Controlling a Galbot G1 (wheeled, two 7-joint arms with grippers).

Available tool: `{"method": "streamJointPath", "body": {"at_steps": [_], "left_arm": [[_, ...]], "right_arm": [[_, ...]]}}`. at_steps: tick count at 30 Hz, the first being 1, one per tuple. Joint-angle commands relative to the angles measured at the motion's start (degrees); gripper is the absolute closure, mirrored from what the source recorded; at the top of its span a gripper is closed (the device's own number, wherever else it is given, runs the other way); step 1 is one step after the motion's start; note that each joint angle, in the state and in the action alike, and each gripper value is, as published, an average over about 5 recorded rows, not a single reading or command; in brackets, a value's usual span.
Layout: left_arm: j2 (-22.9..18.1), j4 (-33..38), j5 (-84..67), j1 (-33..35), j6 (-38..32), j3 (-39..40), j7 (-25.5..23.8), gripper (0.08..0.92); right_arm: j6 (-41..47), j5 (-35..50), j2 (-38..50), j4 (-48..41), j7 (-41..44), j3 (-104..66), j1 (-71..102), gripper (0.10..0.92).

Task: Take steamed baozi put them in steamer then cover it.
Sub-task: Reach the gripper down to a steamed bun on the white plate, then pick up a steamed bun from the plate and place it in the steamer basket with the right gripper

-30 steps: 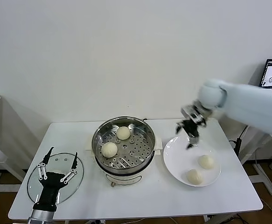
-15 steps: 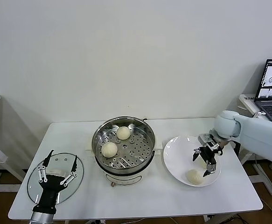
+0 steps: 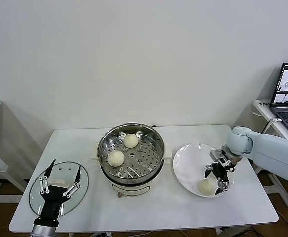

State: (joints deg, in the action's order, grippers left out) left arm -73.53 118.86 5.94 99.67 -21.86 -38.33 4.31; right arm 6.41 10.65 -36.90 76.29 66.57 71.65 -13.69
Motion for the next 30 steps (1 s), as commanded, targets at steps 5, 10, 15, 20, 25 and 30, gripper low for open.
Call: {"method": "streamJointPath", "body": {"at_steps": [5,10,15,20,25,30], "left_arm": [[0.02,-0.09,0.03,-0.05,-0.02,-0.04,0.02,0.177],[0.02,-0.30,0.03,-0.07,-0.11,-0.05,0.02,0.177],[0.00,-0.17,0.02,-0.06,-0.12,-0.09,0.03,0.177],[0.03,-0.08,0.02,-0.09,-0.12,-0.13,0.05,0.177],[0.20,0.43,0.00,-0.20,0.06,-0.01,0.07,0.177],[0.41,0.73,-0.03,-0.39,0.13,0.24,0.11,0.177]], "right_arm": [[-0.05,0.20,-1.12,-1.84,-0.40,-1.11,1.95,0.224],[0.00,0.30,-1.62,-2.32,-0.45,-1.24,2.15,0.259],[-0.06,0.46,-1.72,-2.11,-0.24,-0.90,1.53,0.323],[-0.56,0.49,-1.37,-1.14,0.74,-1.16,-1.16,0.382],[-4.38,-0.70,-1.73,0.01,4.33,-2.89,-8.35,0.405],[-13.36,0.45,-5.59,1.34,6.37,-2.09,-20.17,0.403]]}}
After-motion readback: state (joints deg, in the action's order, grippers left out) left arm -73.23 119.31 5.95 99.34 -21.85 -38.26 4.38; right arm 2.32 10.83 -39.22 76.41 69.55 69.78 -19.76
